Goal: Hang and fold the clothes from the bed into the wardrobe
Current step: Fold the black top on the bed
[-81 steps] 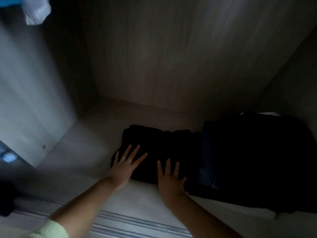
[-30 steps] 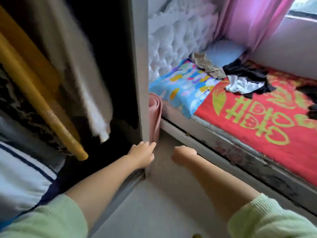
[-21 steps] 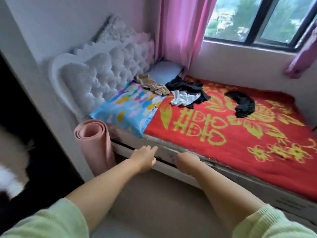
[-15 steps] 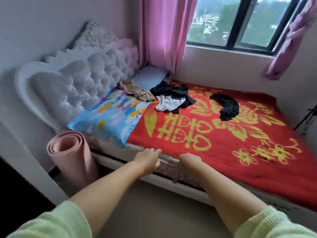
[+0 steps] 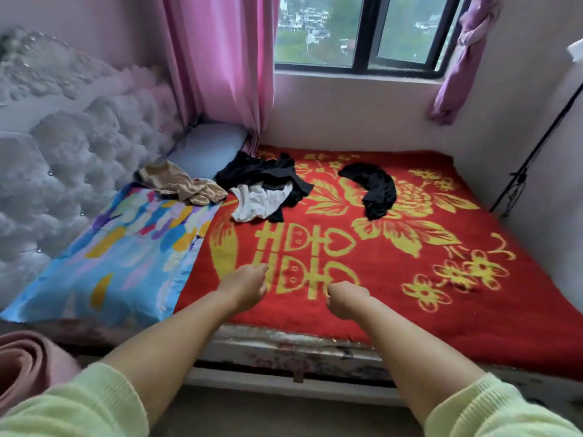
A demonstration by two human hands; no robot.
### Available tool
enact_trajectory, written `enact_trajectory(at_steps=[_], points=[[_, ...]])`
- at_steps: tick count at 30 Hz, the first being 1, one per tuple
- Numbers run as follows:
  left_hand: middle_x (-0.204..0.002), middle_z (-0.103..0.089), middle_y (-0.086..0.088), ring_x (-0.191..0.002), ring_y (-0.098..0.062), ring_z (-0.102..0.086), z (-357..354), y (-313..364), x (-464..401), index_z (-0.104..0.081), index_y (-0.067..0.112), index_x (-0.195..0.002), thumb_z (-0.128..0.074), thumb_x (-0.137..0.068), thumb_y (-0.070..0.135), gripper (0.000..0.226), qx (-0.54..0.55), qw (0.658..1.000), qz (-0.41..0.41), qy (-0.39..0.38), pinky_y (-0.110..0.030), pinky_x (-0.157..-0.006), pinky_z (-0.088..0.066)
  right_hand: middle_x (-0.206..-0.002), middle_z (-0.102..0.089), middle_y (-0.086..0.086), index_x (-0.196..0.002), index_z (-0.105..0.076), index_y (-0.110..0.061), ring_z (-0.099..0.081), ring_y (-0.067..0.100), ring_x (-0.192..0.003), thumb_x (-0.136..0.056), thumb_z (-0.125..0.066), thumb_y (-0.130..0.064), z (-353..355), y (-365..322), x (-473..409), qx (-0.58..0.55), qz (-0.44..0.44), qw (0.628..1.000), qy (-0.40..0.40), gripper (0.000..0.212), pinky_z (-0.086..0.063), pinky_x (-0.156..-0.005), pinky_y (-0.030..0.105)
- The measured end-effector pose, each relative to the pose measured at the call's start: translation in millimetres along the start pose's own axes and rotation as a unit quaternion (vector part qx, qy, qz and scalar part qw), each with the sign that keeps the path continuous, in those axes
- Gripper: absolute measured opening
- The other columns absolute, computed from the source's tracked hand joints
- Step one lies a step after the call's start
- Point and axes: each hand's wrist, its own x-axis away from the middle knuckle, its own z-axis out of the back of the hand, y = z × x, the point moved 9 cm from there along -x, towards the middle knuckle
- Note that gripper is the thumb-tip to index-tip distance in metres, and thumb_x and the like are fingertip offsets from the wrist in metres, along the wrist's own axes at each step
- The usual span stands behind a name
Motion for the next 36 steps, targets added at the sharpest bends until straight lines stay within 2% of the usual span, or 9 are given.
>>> enact_trajectory(at_steps=[4,6,8,11,16,21,28,32,36], points=[[-0.131,-0.052,-0.008,-0.112,-0.029,-0.054,22,4,-88,-0.037,0.016,-0.14,-0.037,-0.098,0.025,0.044,-0.014,0.999,-0.049,-0.003,-0.038,-0.079,-0.049,-0.129,-0.055,0.005,-0.125,-0.052,-0.012,-0.056,0.027,-0.114,-0.1,-0.037,-0.023,27,45,-49,-0.038,-0.061,0.997,0.009,0.031,-0.046,-0.081,0.035],[-0.131,-0.053,-0.007,-0.11,-0.028,-0.055,29,11,-125,-0.039,0.016,-0.138,-0.037,-0.097,0.024,0.042,-0.014,0.998,-0.062,-0.006,-0.035,-0.074,-0.047,-0.128,-0.055,0.005,-0.125,-0.051,-0.013,-0.055,0.027,-0.113,-0.101,-0.034,-0.026,34,62,-63,-0.063,-0.078,0.995,0.003,0.032,-0.044,-0.08,0.034],[-0.128,-0.054,-0.007,-0.106,-0.026,-0.056,19,24,-154,-0.04,0.017,-0.136,-0.037,-0.097,0.025,0.04,-0.027,0.996,-0.077,-0.027,-0.034,-0.069,-0.046,-0.126,-0.056,0.007,-0.123,-0.052,-0.013,-0.056,0.028,-0.112,-0.101,-0.034,-0.029,32,83,-77,-0.08,-0.095,0.992,0.003,0.033,-0.044,-0.081,0.034],[-0.127,-0.054,-0.007,-0.107,-0.026,-0.056,-5,55,-195,-0.037,0.017,-0.139,-0.038,-0.097,0.026,0.043,-0.028,0.992,-0.108,-0.055,-0.037,-0.073,-0.051,-0.125,-0.058,0.006,-0.122,-0.055,-0.014,-0.057,0.028,-0.113,-0.099,-0.036,-0.028,29,122,-100,-0.1,-0.125,0.987,0.001,0.033,-0.046,-0.087,0.035],[-0.123,-0.055,-0.007,-0.103,-0.024,-0.057,-36,105,-278,-0.035,0.017,-0.141,-0.036,-0.098,0.026,0.043,-0.042,0.988,-0.13,-0.077,-0.036,-0.069,-0.05,-0.128,-0.056,0.005,-0.124,-0.054,-0.016,-0.056,0.027,-0.116,-0.097,-0.036,-0.027,23,202,-162,-0.111,-0.149,0.982,-0.026,0.035,-0.045,-0.09,0.034],[-0.12,-0.056,-0.007,-0.097,-0.023,-0.058,-62,146,-374,-0.034,0.016,-0.142,-0.035,-0.098,0.023,0.045,-0.003,0.991,-0.082,-0.101,-0.035,-0.067,-0.049,-0.127,-0.057,0.006,-0.123,-0.054,-0.015,-0.056,0.027,-0.115,-0.098,-0.035,-0.027,30,275,-243,-0.115,-0.114,0.986,-0.041,0.033,-0.045,-0.087,0.033],[-0.13,-0.049,-0.006,-0.115,-0.026,-0.05,-154,207,-490,-0.036,0.017,-0.14,-0.036,-0.098,0.026,0.043,0.06,0.991,-0.028,-0.119,-0.038,-0.083,-0.046,-0.119,-0.061,0.009,-0.117,-0.055,-0.013,-0.058,0.03,-0.106,-0.096,-0.035,-0.025,15,373,-379,-0.154,-0.105,0.982,-0.021,0.031,-0.046,-0.081,0.034],[-0.128,-0.051,-0.006,-0.118,-0.027,-0.049,-219,205,-558,-0.043,0.015,-0.136,-0.036,-0.098,0.027,0.041,0.059,0.992,-0.017,-0.108,-0.041,-0.088,-0.047,-0.116,-0.063,0.011,-0.116,-0.057,-0.012,-0.059,0.032,-0.104,-0.096,-0.038,-0.022,-5,394,-465,-0.174,-0.093,0.98,0.003,0.03,-0.046,-0.077,0.034],[-0.129,-0.053,-0.012,-0.123,-0.03,-0.047,-262,201,-630,-0.05,0.011,-0.132,-0.033,-0.092,0.029,0.046,0.067,0.997,-0.047,-0.018,-0.043,-0.098,-0.039,-0.116,-0.061,0.015,-0.111,-0.06,-0.009,-0.057,0.034,-0.107,-0.094,-0.04,-0.023,-2,410,-554,-0.15,-0.084,0.983,0.066,0.029,-0.044,-0.078,0.036]])
